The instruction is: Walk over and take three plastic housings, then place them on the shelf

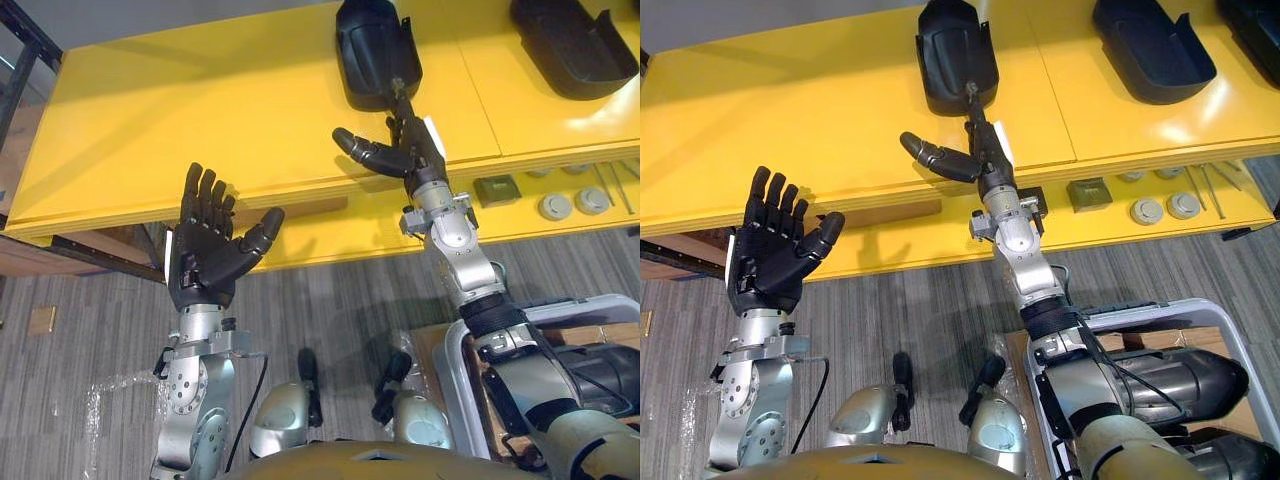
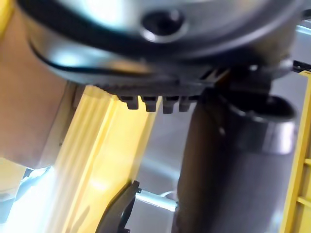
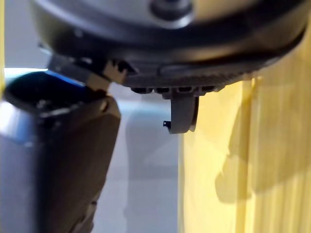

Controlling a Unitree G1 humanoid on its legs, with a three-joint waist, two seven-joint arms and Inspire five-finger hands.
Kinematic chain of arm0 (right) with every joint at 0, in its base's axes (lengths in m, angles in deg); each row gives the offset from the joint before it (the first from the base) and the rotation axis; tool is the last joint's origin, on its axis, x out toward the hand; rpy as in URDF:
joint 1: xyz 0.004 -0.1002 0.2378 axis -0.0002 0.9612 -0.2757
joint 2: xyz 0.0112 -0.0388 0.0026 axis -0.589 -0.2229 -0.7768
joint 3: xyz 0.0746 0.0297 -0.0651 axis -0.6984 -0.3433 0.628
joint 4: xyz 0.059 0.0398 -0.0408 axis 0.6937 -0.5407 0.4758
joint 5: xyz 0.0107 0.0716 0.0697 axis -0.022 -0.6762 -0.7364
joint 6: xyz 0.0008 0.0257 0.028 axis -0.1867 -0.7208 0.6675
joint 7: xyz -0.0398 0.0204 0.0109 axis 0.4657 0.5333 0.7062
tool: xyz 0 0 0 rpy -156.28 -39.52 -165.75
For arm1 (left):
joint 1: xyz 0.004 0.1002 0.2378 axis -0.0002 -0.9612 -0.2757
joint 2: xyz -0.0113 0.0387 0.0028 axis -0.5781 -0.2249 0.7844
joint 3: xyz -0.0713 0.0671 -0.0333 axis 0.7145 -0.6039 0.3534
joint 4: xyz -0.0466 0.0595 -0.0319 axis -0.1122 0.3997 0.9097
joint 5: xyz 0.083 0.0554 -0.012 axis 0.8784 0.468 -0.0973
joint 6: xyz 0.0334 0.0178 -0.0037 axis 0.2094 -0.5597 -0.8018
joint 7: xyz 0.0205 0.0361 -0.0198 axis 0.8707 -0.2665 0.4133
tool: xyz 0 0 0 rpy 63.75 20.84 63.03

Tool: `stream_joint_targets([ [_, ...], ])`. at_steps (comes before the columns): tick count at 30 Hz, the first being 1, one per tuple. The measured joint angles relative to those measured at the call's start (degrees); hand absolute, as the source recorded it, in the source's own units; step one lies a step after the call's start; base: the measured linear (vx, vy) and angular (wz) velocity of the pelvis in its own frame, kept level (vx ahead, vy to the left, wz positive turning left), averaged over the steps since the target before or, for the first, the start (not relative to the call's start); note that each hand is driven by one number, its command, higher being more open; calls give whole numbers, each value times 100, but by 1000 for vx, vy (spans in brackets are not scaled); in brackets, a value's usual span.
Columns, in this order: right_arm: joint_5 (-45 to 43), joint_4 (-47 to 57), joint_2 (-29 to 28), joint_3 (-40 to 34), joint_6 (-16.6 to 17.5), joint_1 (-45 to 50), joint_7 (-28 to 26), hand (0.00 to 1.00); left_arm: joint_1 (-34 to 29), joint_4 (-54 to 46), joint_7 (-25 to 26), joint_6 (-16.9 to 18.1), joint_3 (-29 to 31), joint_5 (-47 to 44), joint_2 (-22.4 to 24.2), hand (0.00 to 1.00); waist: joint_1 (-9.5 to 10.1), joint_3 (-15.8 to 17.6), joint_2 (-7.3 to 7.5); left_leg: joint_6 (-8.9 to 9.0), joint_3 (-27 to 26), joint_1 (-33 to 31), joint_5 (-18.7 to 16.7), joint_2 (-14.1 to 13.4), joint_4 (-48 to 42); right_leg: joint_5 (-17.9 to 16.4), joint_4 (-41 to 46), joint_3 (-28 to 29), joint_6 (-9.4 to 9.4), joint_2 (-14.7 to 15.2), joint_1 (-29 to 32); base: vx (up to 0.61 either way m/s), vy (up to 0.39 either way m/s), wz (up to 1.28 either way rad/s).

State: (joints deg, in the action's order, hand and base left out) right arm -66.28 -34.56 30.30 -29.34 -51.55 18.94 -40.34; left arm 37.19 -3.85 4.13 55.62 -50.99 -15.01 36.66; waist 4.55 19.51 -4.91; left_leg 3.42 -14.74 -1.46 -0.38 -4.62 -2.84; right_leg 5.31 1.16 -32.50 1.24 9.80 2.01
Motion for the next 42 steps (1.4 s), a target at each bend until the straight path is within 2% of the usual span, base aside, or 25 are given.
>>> stream_joint_targets([
  [2,5,135,-6,-10,-16,88,15,100,0,-2,1,1,-33,2,0,100,3,0,0,0,-30,11,0,-1,1,0,0,12,0,-1,-2,0,0,0],
  [4,26,740,-20,-65,-92,472,28,100,-12,-3,1,1,-120,8,5,100,11,0,0,0,-60,25,0,-4,2,0,-4,28,0,-4,-12,11,3,-3],
  [6,212,1901,-37,-99,-119,1180,20,100,-76,-2,49,0,-155,10,35,100,-4,2,5,-7,-168,109,-12,-7,3,1,-17,122,1,-10,-44,33,10,-20],
  [11,334,3221,-26,-489,-114,1621,29,100,-79,-2,167,-1,-182,44,47,100,-179,-16,54,-12,-323,295,-146,-23,-18,18,-43,285,27,-28,-158,3,23,-19],
  [15,336,3331,-14,-795,-138,1642,159,100,-89,-2,216,-5,-182,58,36,100,-209,-34,93,-2,-415,347,-280,-57,-133,71,-205,319,86,-75,-314,-29,25,-10],
  [19,329,3310,-14,-751,-509,1886,251,100,-113,-2,295,-21,-295,77,21,100,-164,-129,205,11,-407,379,-286,-100,-199,95,-313,294,92,-133,-420,43,15,3],
  [22,312,2787,-14,-669,-605,1830,231,100,-98,-2,300,-34,-332,77,-62,100,-159,-192,263,11,-390,386,-286,-90,-198,99,-348,273,99,-133,-452,34,46,5],
  [24,301,2083,-13,-659,-636,1703,222,100,-110,-1,299,-53,-338,76,-113,100,-139,-255,296,10,-352,389,-285,-79,-198,114,-397,231,119,-134,-501,26,49,11],
  [27,203,1005,10,-662,-750,1325,232,100,-109,-1,287,-63,-337,74,-124,100,-116,-301,270,7,-249,389,-283,-53,-199,124,-430,137,131,-121,-567,9,50,13],
  [32,161,45,344,-666,-730,473,250,100,-114,0,219,-70,-345,69,-123,100,4,-324,232,-5,-190,394,-274,-37,-211,127,-431,94,136,-107,-615,-23,51,7],
  [42,-8,-936,433,-663,-702,-217,243,100,-123,7,111,-101,-347,45,-120,100,108,-342,198,-25,-98,381,-255,-3,-212,129,-431,-6,141,-75,-642,1,35,4],
])
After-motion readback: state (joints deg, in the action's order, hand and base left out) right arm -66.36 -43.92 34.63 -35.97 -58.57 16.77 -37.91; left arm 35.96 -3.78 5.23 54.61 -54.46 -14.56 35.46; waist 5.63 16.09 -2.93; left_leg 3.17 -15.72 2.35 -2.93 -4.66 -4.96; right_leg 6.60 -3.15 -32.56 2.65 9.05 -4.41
